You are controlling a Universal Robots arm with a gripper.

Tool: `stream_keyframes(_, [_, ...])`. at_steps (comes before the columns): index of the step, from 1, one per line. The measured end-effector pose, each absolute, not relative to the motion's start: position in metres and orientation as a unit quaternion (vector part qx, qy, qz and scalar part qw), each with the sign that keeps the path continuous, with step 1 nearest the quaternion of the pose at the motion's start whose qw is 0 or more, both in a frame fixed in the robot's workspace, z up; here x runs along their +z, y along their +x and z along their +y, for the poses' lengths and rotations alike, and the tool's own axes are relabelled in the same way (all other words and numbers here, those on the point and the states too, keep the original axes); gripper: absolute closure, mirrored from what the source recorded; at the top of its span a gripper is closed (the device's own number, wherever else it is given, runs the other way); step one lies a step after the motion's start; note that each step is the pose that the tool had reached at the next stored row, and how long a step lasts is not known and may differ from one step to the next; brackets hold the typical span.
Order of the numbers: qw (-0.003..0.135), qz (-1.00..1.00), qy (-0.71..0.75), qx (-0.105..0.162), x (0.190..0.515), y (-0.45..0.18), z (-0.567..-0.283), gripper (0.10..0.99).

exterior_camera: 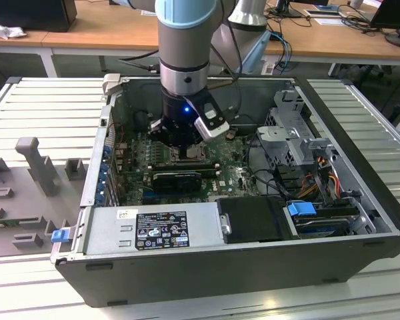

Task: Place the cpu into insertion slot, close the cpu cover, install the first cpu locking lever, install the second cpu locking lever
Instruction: 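Install the second cpu locking lever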

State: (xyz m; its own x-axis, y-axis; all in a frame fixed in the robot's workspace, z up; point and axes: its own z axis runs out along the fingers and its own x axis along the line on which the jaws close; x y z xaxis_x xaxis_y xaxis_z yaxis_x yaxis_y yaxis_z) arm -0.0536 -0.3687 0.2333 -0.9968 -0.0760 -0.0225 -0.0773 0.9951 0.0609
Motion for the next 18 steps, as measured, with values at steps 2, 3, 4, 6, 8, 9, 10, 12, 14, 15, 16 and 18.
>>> stream_keyframes(2, [0.01,0.998,-0.044,0.031,0.229,-0.055,-0.369,0.98])
stream_keyframes(3, [0.01,0.998,-0.046,0.032,0.227,-0.055,-0.369,0.98])
stream_keyframes(4, [0.01,0.998,-0.048,0.032,0.224,-0.056,-0.369,0.98])
stream_keyframes(6, [0.01,0.998,-0.054,0.032,0.218,-0.057,-0.369,0.98])
stream_keyframes(8, [0.01,0.997,-0.057,0.042,0.215,-0.063,-0.371,0.98])
stream_keyframes(9, [0.01,0.997,-0.057,0.044,0.215,-0.064,-0.372,0.98])
stream_keyframes(10, [0.01,0.997,-0.058,0.047,0.215,-0.065,-0.374,0.98])
stream_keyframes(12, [0.01,0.997,-0.06,0.051,0.215,-0.067,-0.378,0.98])
stream_keyframes(14, [0.011,0.996,-0.063,0.062,0.214,-0.072,-0.382,0.98])
stream_keyframes(15, [0.011,0.995,-0.063,0.07,0.213,-0.074,-0.384,0.98])
stream_keyframes(16, [0.012,0.995,-0.063,0.078,0.213,-0.076,-0.386,0.98])
stream_keyframes(18, [0.013,0.993,-0.063,0.098,0.211,-0.078,-0.39,0.98])
